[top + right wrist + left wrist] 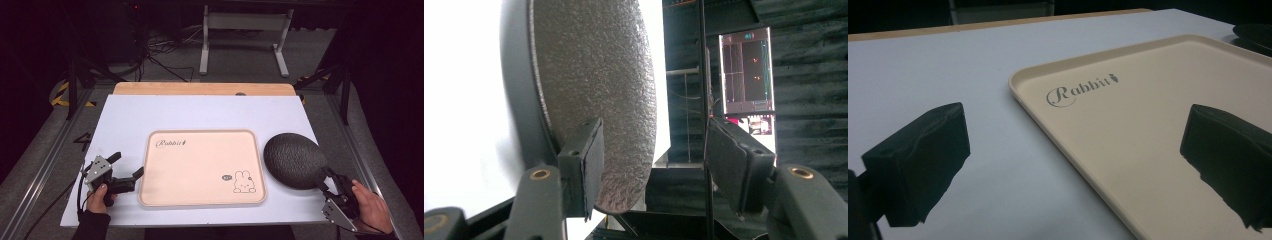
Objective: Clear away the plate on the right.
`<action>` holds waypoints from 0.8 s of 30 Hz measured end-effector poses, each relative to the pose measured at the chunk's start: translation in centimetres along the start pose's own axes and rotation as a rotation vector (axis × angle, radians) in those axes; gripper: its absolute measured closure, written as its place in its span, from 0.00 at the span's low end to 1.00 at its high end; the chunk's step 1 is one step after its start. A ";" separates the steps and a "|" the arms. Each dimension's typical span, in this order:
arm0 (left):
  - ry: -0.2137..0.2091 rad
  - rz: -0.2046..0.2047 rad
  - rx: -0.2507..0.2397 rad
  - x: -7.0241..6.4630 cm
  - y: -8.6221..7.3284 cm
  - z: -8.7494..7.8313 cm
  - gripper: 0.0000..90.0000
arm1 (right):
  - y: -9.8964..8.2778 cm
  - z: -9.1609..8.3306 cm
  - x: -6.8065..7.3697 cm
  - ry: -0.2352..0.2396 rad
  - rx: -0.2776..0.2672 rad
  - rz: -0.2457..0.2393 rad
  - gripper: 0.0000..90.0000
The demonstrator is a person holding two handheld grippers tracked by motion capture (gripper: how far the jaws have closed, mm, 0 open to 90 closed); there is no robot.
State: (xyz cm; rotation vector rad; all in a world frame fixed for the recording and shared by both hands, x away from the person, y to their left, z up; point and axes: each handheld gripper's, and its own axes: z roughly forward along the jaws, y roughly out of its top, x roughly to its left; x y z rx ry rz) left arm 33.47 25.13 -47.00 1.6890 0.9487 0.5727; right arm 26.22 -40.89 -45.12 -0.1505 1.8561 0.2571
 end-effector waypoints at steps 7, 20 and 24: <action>0.000 -0.005 -0.001 0.0 0.0 0.0 0.01 | -0.5 -1.0 0.7 -0.005 0.008 -0.004 0.47; 0.003 -0.008 0.001 0.1 0.0 0.0 0.01 | -2.1 -0.9 2.5 0.028 0.075 -0.068 0.49; 0.004 -0.009 0.002 0.1 0.0 0.0 0.01 | -2.2 -0.2 2.7 0.035 0.078 -0.089 0.52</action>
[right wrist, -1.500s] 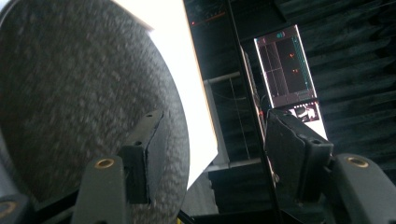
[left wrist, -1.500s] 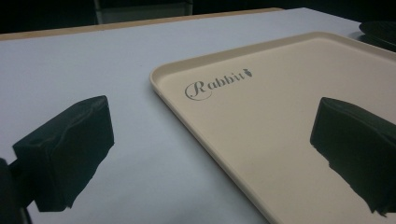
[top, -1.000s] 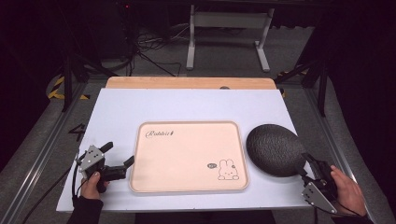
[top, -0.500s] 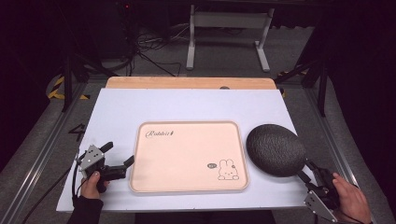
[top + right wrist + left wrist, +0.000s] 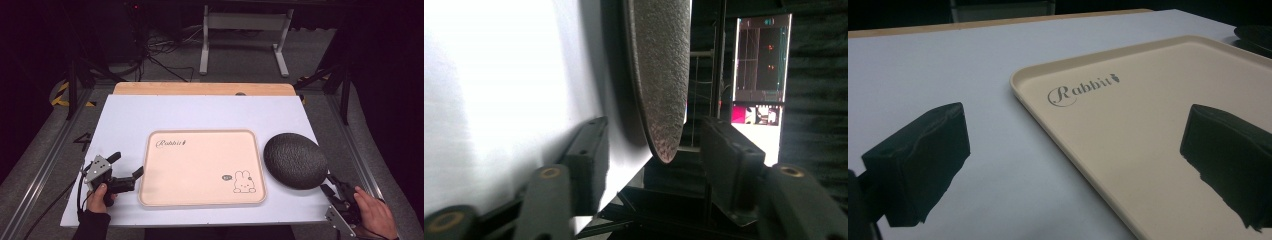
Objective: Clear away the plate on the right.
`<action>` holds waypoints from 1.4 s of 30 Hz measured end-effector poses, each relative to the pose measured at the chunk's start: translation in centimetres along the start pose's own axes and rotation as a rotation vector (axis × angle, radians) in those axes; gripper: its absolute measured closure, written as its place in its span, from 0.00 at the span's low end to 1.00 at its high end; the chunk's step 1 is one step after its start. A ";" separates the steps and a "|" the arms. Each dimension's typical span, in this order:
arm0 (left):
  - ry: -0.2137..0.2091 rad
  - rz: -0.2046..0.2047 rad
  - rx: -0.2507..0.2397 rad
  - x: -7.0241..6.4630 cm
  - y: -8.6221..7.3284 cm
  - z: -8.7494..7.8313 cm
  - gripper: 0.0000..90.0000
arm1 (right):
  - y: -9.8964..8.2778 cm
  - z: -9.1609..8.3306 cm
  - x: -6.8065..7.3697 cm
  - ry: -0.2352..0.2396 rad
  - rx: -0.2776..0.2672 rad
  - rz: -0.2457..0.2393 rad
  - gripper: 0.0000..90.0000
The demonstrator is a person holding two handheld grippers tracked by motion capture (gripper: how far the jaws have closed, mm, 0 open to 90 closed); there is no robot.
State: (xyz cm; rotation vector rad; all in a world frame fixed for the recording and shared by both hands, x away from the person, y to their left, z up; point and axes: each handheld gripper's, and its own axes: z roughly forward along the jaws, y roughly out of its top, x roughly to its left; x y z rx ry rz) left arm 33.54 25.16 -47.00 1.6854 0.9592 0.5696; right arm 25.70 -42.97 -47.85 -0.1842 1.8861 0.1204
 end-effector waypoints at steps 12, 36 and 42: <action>0.004 -0.004 0.002 0.0 0.0 0.0 0.01 | 0.7 0.8 0.3 -0.022 0.000 -0.117 0.61; 0.009 -0.005 0.002 0.0 0.0 0.0 0.01 | 1.8 3.0 0.4 -0.001 -0.054 -0.210 0.86; 0.009 -0.002 0.002 0.0 0.0 0.0 0.01 | 2.2 3.2 0.5 0.025 -0.012 -0.194 0.93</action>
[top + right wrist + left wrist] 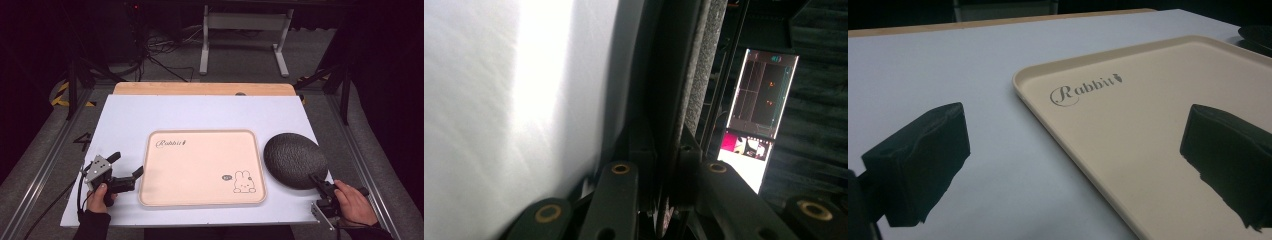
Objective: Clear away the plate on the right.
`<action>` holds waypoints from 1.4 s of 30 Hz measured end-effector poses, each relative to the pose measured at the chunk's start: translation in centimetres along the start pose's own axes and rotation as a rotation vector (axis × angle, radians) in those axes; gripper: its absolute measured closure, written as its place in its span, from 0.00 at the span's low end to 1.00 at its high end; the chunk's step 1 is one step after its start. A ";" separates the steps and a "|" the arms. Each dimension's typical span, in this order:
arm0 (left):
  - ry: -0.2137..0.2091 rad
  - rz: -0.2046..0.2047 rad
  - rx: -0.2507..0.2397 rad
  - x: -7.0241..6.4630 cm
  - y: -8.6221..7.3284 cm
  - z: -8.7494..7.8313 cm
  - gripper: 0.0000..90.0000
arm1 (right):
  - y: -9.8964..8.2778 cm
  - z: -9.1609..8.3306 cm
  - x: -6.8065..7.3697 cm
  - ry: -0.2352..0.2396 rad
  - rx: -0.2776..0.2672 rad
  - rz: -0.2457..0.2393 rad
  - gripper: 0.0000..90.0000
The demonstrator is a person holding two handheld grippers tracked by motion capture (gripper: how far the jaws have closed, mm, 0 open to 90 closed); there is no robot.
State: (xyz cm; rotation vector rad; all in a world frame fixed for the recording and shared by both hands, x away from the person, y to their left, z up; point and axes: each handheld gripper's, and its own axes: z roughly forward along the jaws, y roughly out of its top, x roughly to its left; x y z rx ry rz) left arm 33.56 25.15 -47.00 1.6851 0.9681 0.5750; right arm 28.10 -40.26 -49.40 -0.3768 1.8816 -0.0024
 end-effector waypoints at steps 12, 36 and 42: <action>0.002 -0.003 0.000 0.0 0.0 0.0 0.01 | 0.1 0.0 -0.1 0.006 0.013 0.019 0.94; 0.011 -0.001 0.004 -0.1 0.0 0.1 0.01 | 1.3 -0.3 -1.3 0.040 0.085 0.056 0.95; 0.012 -0.001 0.005 -0.1 0.0 0.1 0.01 | 1.5 -0.2 -1.3 0.043 0.122 0.055 0.95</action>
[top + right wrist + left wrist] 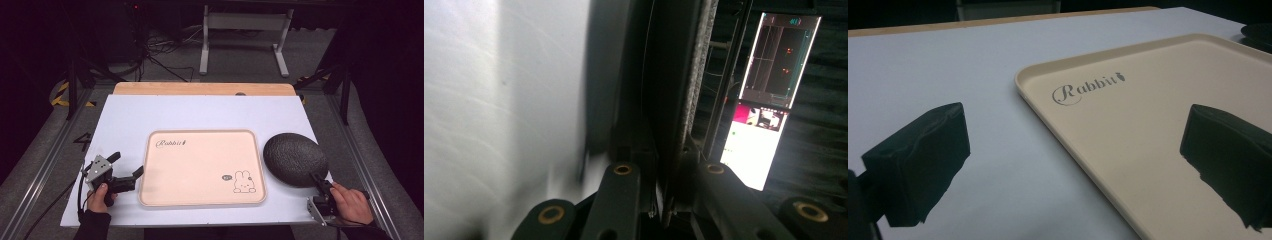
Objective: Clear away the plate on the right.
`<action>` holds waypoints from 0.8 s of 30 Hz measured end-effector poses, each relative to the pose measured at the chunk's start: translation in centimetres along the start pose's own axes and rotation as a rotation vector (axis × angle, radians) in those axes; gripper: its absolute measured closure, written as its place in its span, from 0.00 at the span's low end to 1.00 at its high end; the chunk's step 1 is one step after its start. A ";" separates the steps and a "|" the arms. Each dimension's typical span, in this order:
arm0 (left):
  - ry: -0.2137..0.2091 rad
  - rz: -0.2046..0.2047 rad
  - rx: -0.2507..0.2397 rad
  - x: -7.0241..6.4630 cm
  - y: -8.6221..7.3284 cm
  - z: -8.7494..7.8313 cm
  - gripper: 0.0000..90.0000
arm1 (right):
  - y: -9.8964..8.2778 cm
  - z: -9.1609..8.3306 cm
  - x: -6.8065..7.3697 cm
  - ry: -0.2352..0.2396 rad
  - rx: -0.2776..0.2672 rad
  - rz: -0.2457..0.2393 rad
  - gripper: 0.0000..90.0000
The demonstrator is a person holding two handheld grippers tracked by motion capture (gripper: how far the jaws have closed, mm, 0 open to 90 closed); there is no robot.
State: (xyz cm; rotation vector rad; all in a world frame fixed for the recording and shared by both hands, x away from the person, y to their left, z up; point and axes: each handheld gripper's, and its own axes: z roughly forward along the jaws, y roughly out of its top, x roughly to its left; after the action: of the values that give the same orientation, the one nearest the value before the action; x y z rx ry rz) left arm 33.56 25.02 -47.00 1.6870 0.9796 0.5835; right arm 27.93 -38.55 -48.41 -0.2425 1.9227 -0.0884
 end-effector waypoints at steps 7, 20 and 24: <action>0.000 0.003 0.001 0.0 0.0 0.0 0.01 | 0.2 -0.1 -0.7 0.030 -0.003 0.025 0.95; -0.001 0.010 0.000 0.0 0.0 0.0 0.01 | 0.5 -0.3 -1.7 0.067 0.004 0.077 0.95; 0.000 0.008 -0.002 -0.1 0.0 0.0 0.01 | 0.6 -0.4 -2.1 0.052 0.017 0.081 0.95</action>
State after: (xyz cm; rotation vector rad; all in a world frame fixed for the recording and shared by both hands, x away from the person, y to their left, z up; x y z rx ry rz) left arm 33.49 24.96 -47.00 1.6900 0.9729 0.5893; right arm 28.21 -37.52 -46.44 -0.1516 1.9807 -0.0573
